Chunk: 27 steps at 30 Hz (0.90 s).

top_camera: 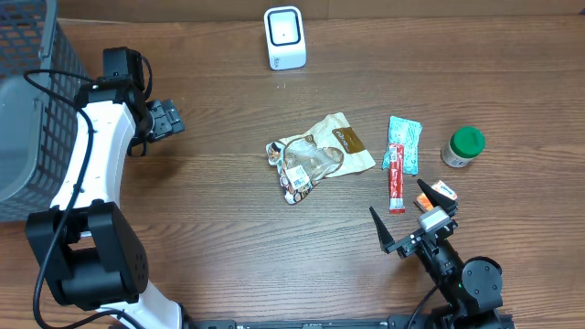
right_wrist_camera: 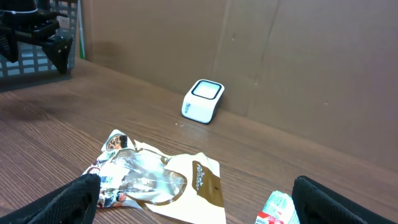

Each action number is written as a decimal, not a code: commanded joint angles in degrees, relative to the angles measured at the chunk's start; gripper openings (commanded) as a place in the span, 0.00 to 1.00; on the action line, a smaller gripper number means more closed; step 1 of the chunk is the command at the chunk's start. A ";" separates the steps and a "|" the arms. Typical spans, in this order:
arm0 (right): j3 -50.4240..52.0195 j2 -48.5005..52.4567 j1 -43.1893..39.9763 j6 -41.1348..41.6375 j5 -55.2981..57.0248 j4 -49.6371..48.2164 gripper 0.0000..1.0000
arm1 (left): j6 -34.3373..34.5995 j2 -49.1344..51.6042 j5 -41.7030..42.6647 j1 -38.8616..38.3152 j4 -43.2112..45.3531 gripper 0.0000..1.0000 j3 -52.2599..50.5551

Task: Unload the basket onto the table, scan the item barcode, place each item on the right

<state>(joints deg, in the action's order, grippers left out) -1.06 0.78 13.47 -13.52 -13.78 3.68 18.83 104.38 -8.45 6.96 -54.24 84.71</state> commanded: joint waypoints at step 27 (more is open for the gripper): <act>0.61 -0.61 -0.33 7.98 8.39 -0.33 1.00 | -1.29 0.11 -0.52 0.15 0.13 1.00 -0.04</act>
<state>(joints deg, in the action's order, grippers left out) -1.06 0.78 13.47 -10.37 -7.29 3.64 18.83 104.38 -8.45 6.96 -54.24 84.71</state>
